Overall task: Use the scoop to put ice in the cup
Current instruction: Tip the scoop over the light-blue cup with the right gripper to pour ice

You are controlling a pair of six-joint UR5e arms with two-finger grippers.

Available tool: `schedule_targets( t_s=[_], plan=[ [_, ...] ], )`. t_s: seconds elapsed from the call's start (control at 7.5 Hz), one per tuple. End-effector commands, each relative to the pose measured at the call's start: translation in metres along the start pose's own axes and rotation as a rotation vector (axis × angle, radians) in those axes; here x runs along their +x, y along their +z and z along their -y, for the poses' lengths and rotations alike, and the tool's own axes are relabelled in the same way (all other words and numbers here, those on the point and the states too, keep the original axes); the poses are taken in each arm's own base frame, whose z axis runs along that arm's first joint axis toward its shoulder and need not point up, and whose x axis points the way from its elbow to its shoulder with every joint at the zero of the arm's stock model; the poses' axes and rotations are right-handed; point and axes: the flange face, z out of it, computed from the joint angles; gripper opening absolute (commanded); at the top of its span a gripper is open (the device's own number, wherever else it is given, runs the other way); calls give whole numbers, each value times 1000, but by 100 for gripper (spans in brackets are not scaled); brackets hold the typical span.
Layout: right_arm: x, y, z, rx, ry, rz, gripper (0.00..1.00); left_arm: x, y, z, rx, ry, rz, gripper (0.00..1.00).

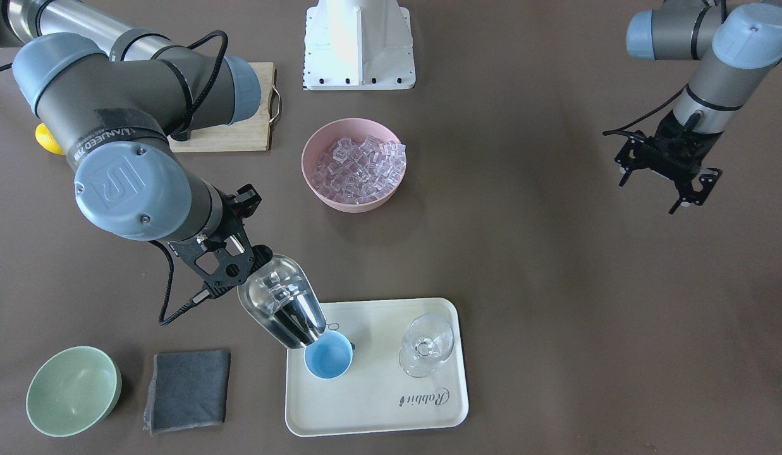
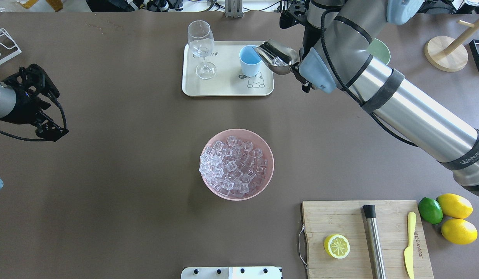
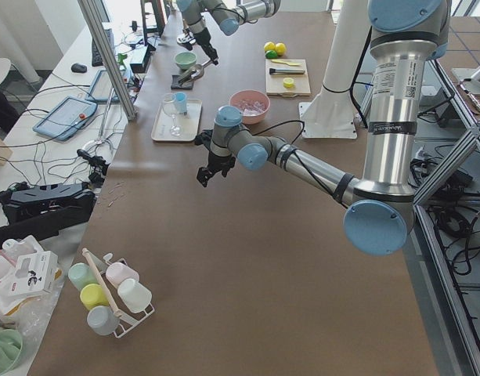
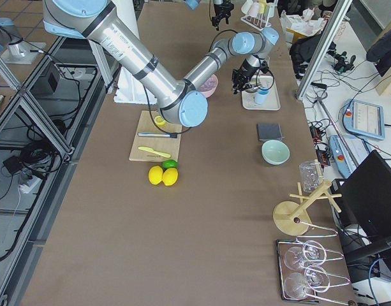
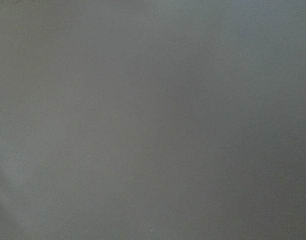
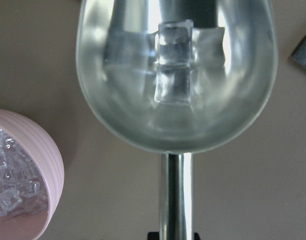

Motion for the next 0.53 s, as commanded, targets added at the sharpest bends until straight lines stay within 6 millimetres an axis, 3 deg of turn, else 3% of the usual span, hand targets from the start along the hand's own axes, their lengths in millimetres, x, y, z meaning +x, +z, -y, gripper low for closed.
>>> schedule_targets(
  t_s=[0.0, 0.13, 0.4],
  plan=[
    [-1, 0, 9, -91, 42, 3, 0, -63, -19, -38, -73, -162, 52, 97],
    [-9, -7, 22, -132, 47, 6, 0, -75, -26, -46, -81, -260, 46, 97],
    [-12, -10, 33, -153, 37, -1, 0, -100, -40, -83, -87, -509, -4, 97]
  ],
)
